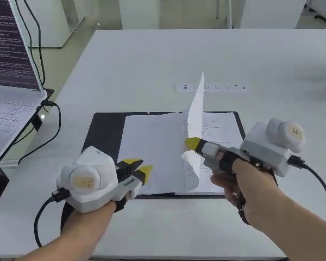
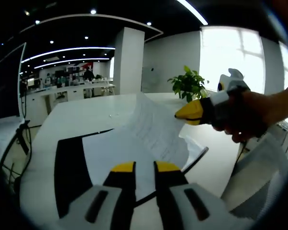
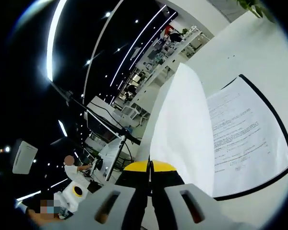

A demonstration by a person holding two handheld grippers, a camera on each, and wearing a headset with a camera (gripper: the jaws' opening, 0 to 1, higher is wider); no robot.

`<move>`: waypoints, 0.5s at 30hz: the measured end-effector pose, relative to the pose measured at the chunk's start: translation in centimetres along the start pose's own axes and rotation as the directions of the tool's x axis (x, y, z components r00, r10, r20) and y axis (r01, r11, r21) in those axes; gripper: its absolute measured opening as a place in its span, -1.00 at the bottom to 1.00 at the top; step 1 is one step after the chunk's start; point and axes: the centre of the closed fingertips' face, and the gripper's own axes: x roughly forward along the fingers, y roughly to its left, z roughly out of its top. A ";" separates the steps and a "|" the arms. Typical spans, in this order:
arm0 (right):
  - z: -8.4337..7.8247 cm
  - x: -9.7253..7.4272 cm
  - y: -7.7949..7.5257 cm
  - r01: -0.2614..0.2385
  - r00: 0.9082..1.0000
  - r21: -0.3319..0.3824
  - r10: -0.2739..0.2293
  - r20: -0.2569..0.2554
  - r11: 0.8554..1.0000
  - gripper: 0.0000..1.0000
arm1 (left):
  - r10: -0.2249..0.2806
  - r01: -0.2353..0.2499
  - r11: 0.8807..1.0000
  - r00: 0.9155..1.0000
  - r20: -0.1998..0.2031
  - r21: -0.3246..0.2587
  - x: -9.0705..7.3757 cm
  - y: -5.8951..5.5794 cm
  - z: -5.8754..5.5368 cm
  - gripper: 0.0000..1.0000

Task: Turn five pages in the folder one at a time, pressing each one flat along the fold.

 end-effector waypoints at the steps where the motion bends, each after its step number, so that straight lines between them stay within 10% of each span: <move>1: -0.3 0.3 0.2 0.001 1.000 -0.003 -0.001 -0.008 1.000 -1.00 | 0.010 -0.010 1.000 1.000 -0.002 -0.002 -0.4 0.3 -0.1 -0.74; 15: -4.5 5.9 -0.1 0.002 0.991 -0.032 -0.006 -0.137 0.999 -1.00 | 0.081 -0.081 0.996 0.997 -0.002 -0.038 -3.5 3.5 -1.0 -0.73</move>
